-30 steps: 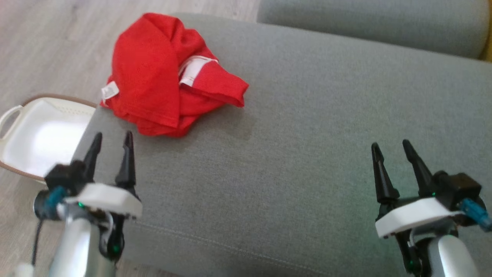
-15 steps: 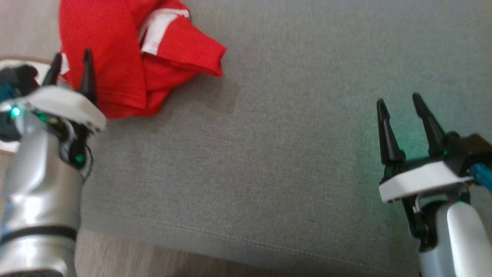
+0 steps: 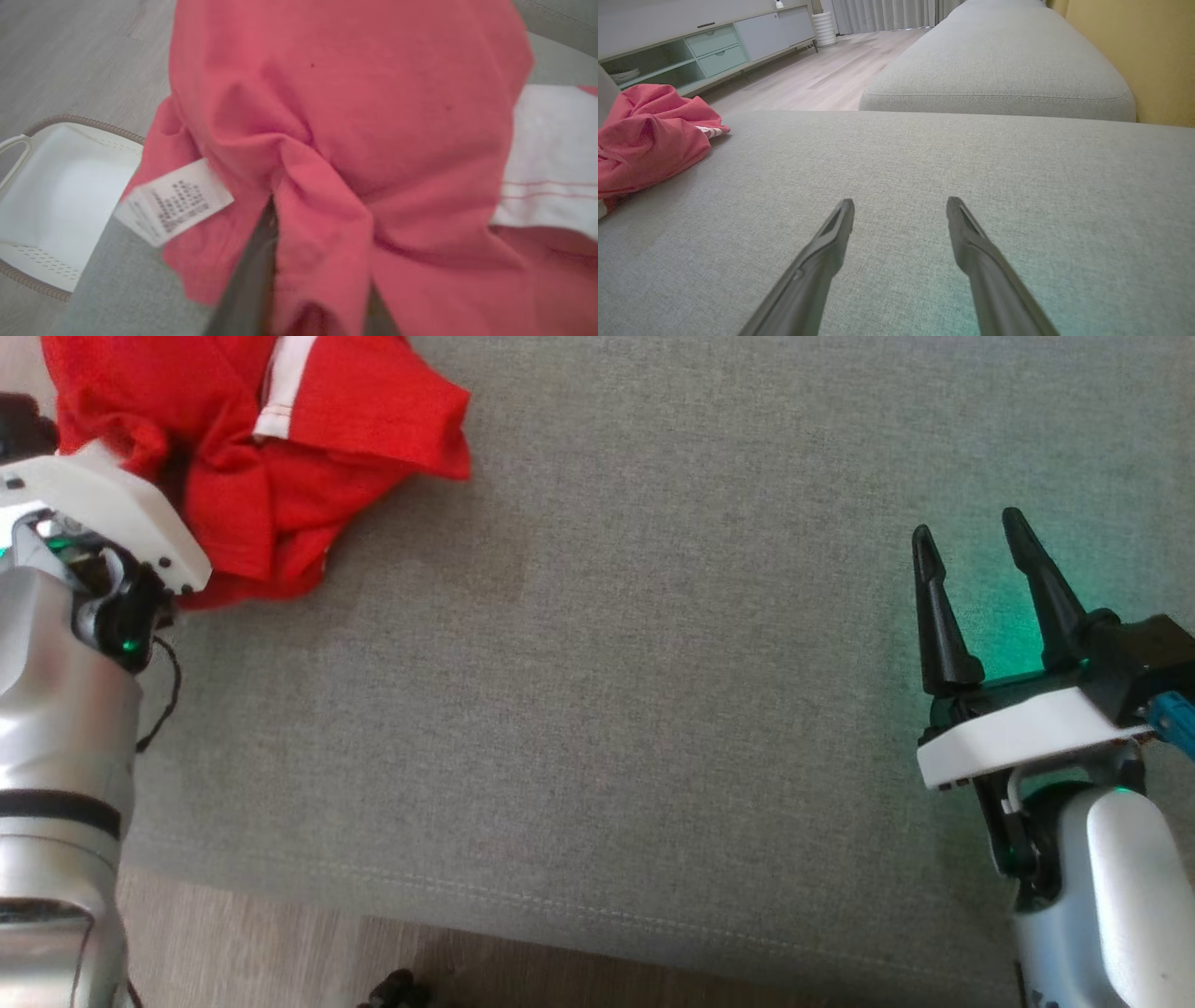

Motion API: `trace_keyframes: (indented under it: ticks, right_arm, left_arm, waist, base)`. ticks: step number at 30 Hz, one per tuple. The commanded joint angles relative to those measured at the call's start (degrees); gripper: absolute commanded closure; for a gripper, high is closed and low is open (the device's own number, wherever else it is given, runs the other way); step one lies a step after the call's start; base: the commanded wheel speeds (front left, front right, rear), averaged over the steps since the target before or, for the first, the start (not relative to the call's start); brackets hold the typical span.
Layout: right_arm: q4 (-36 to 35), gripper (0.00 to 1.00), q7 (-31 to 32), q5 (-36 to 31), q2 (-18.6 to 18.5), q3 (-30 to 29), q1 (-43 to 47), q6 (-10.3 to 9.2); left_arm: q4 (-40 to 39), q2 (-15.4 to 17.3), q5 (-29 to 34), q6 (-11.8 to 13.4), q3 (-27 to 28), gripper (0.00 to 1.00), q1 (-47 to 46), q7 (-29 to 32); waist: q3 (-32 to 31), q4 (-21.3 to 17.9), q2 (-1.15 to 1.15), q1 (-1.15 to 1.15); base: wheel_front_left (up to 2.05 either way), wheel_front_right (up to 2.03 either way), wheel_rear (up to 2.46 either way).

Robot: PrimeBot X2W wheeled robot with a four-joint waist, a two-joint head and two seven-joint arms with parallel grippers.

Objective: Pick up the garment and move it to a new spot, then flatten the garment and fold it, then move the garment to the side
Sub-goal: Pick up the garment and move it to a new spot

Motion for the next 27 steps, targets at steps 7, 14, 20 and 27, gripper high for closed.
trace_keyframes:
  ticks: [7, 14, 20, 27]
  right_arm:
    - [-2.3, 0.00, -0.3, 0.2, -0.1, 0.5, -0.8, -0.04]
    - [-1.9, 0.00, -1.6, 1.6, -0.1, -1.0, 0.9, -0.04]
    - [-1.2, 0.00, -2.6, 3.1, -0.1, -1.4, 3.0, -0.04]
    - [-1.5, 0.00, -3.1, 5.6, -0.1, -1.9, 7.2, -0.04]
  left_arm:
    - [-1.2, 7.3, 0.5, 0.1, -2.3, 1.00, -3.5, -9.4]
    - [-4.3, 8.3, 3.6, 2.4, -3.1, 1.00, -4.0, -19.9]
    - [-14.4, 8.5, 5.4, 4.1, -2.3, 1.00, -0.1, -20.6]
    - [-30.4, 7.2, 7.5, 6.6, -3.8, 1.00, 11.0, -20.6]
  waist:
    - [-0.7, -0.2, 0.00, 0.00]
    - [-6.5, 0.2, 0.00, 0.00]
    - [-12.2, -0.6, 0.00, 0.00]
    - [-18.0, -3.0, 0.00, 0.00]
  base:
    - [0.00, 0.00, 0.00]
    - [0.00, 0.00, 0.00]
    - [0.00, 0.00, 0.00]
    - [0.00, 0.00, 0.00]
